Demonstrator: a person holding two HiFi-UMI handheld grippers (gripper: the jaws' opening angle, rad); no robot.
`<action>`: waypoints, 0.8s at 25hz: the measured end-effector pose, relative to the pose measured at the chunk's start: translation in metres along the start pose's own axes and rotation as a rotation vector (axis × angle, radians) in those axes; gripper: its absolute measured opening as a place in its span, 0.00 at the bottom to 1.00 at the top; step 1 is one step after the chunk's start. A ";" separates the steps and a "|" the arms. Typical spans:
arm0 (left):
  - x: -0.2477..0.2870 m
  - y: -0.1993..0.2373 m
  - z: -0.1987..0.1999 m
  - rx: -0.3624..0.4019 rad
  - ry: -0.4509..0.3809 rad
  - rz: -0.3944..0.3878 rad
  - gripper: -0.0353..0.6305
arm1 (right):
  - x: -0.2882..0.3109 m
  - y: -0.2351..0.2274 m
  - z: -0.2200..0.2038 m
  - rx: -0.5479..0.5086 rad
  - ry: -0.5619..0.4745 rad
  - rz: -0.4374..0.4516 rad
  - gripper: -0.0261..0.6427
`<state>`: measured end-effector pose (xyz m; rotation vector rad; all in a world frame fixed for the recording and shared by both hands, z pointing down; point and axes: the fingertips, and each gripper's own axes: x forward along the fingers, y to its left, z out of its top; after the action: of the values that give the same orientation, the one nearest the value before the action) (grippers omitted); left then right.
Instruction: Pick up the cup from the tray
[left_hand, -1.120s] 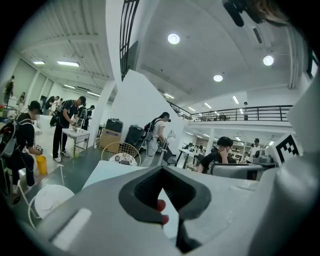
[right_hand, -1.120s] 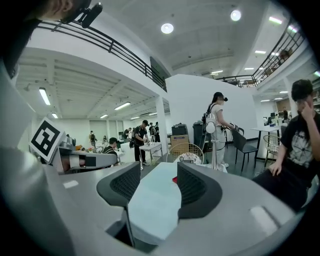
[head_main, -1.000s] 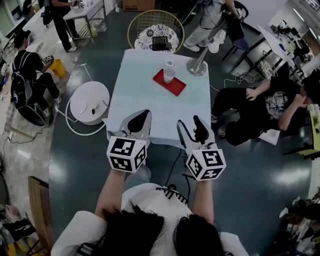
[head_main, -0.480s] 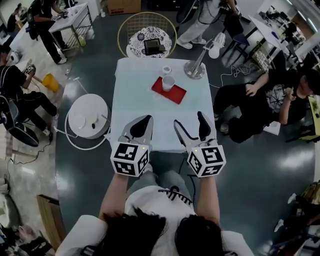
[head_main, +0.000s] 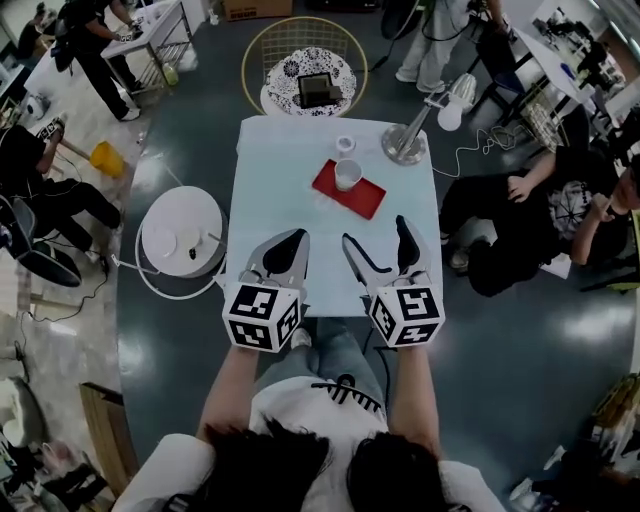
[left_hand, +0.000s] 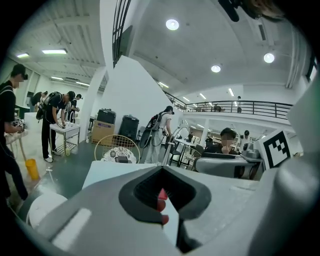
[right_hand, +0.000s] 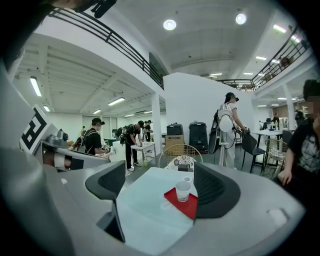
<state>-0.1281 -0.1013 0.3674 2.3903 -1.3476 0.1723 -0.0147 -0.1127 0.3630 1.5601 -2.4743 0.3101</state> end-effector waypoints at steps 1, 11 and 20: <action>0.005 0.004 0.000 -0.007 0.002 0.003 0.05 | 0.007 -0.003 0.000 0.003 0.001 0.000 0.69; 0.065 0.028 -0.003 -0.054 0.031 0.067 0.05 | 0.073 -0.043 -0.012 -0.032 0.054 0.020 0.71; 0.121 0.071 -0.005 -0.064 0.061 0.128 0.05 | 0.138 -0.063 -0.043 -0.059 0.129 0.044 0.77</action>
<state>-0.1232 -0.2282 0.4268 2.2297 -1.4559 0.2312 -0.0139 -0.2462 0.4468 1.4184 -2.3992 0.3305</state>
